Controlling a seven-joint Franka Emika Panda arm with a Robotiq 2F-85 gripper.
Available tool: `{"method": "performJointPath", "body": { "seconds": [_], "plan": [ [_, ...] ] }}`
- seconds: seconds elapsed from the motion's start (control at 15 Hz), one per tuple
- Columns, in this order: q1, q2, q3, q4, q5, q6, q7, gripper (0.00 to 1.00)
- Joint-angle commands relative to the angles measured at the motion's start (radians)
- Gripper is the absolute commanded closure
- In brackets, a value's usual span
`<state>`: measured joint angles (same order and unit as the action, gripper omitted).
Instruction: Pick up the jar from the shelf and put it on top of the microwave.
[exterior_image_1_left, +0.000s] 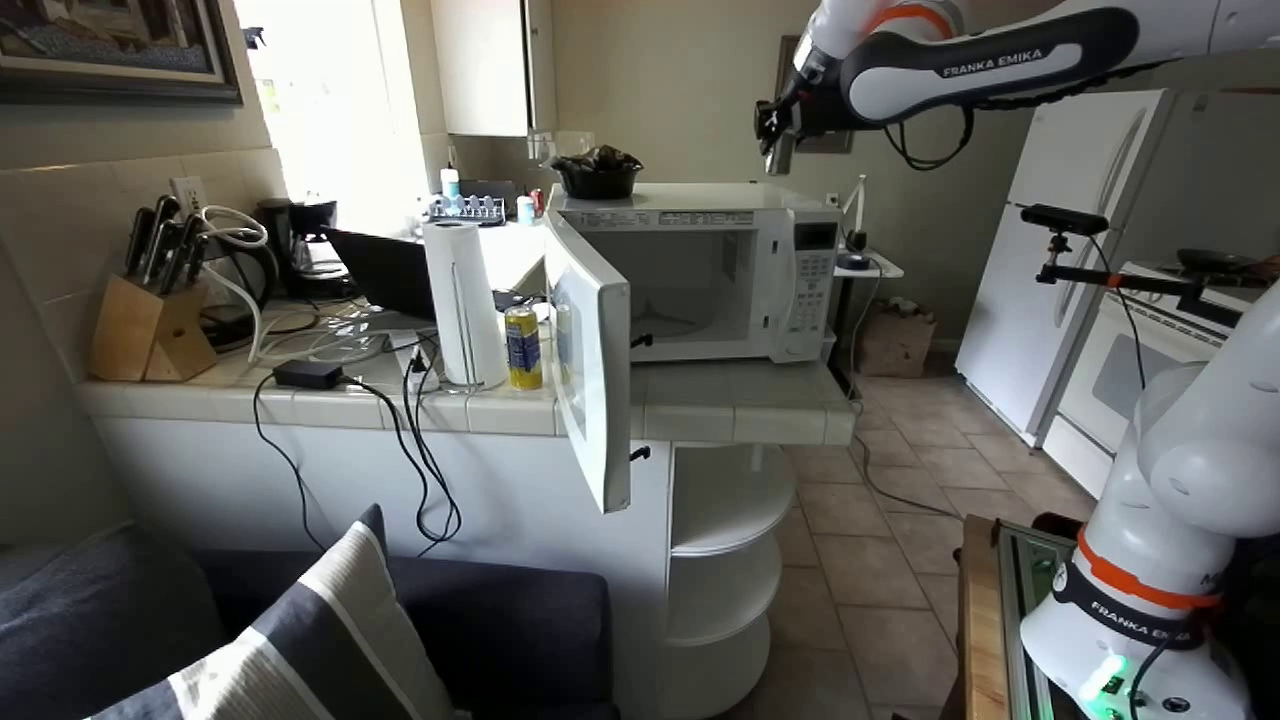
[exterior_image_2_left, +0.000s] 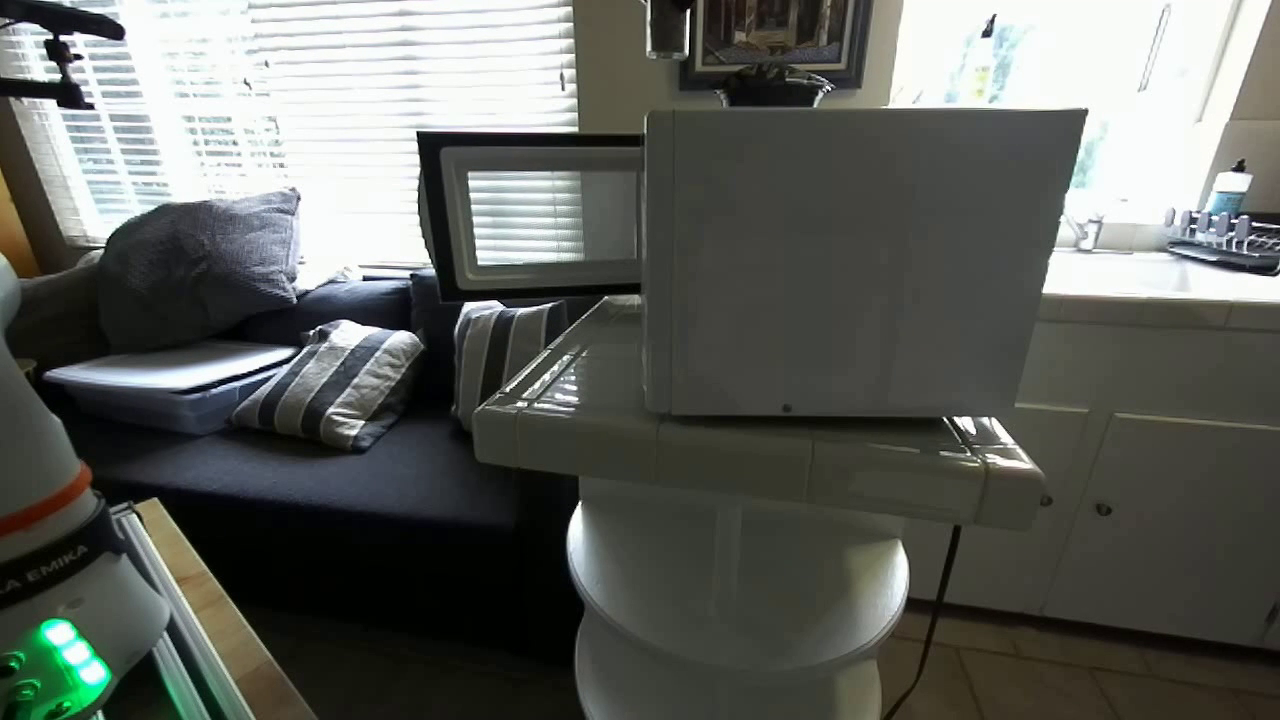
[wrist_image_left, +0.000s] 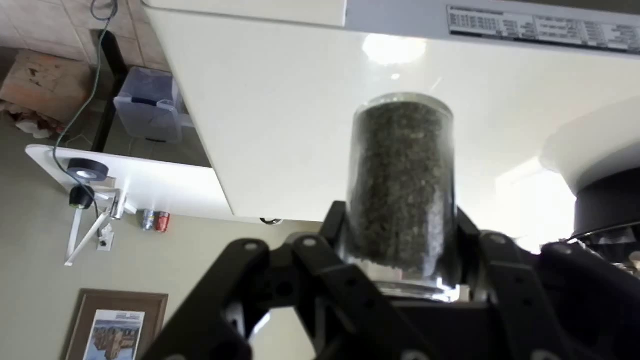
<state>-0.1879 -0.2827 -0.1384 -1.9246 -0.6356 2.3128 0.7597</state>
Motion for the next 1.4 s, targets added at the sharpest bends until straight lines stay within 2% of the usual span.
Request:
{"method": "performJointPath", "body": {
  "seconds": [0.0, 0.67, 1.27, 1.33],
  "plan": [
    [-0.027, 0.137, 0.006, 0.148, 0.073, -0.023, -0.034, 0.77],
    [-0.025, 0.401, -0.051, 0.403, 0.071, -0.037, -0.008, 0.77],
    [0.003, 0.507, -0.091, 0.484, 0.059, -0.037, -0.011, 0.77],
    [0.006, 0.511, -0.094, 0.489, 0.058, -0.040, -0.012, 0.27]
  ]
}}
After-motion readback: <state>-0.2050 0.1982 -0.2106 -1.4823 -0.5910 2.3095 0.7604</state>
